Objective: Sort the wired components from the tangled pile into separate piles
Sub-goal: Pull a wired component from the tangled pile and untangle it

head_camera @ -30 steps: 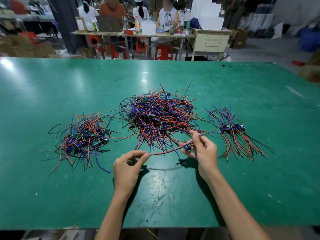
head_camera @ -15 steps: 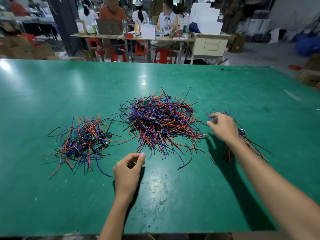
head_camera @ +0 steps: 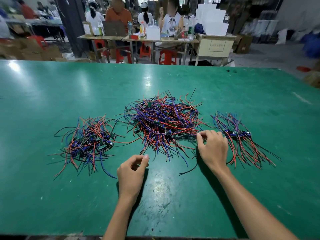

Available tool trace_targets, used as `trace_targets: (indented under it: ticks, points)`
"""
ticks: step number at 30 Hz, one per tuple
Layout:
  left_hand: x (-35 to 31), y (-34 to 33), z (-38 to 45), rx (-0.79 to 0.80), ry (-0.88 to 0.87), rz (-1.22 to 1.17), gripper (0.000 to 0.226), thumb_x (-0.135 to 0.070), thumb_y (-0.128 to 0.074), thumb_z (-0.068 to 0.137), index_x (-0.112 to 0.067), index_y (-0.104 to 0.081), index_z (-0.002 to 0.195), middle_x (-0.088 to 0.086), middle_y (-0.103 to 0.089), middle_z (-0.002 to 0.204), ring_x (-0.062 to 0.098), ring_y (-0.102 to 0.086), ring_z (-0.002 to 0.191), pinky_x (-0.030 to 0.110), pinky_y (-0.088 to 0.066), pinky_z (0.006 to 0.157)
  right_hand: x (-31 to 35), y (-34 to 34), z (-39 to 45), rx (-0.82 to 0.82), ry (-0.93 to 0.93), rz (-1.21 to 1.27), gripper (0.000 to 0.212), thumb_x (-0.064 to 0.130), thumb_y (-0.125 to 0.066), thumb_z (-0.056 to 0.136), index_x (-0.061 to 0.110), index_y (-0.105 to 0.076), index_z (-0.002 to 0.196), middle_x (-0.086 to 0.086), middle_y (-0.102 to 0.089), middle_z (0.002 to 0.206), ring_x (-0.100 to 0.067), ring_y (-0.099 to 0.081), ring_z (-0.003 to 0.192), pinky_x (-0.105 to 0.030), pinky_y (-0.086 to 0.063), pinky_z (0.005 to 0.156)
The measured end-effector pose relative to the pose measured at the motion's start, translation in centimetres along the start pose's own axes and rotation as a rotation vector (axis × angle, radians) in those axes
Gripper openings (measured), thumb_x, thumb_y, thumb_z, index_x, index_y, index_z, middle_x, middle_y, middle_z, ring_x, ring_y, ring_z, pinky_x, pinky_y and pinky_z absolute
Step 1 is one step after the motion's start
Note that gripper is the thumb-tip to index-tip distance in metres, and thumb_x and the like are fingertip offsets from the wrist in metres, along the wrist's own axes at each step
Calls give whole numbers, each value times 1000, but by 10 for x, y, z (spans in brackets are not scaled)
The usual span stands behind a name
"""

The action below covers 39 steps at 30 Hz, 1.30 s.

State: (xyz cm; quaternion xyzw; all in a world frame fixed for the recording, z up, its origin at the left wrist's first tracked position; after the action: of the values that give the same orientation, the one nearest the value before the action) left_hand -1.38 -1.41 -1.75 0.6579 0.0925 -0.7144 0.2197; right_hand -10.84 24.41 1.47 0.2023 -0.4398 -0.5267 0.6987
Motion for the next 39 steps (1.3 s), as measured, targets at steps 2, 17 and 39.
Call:
trace_targets:
  ticks: [2,17,39]
  points:
    - [-3,0,-2,6,-17,16,20,-51,-68,85,-34,-76,80,-7,-74,71,17,-71,69,39,-57,68,8,4,-10,-70,0,47,14,30,-67,96,17,-74,95,-1,-73,94,-23,-58,88,-34,-30,77]
    - [-63,-59,3,-6,-88,310,39,-43,-41,106,-29,-76,102,-7,-67,100,14,-56,99,31,-41,85,34,10,-82,-401,127,507,15,34,-54,105,23,-63,108,4,-72,81,-11,-52,67,-31,-43,68]
    - [-85,-67,-6,217,240,-689,38,-29,-77,74,-17,-56,103,7,-77,101,10,-69,75,21,-50,70,53,14,-91,-77,495,189,31,39,-55,99,16,-74,107,7,-71,91,-22,-62,81,-35,-40,75]
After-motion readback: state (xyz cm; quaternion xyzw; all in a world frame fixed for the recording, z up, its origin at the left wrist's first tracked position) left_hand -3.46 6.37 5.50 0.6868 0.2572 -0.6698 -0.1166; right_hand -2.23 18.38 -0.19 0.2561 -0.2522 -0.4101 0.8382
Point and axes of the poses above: each hand's wrist, its own z-axis towards the middle knuckle, its own y-axis out of the back of the hand, x = y × z, the point moved 1 cm from there along z, towards the middle knuckle
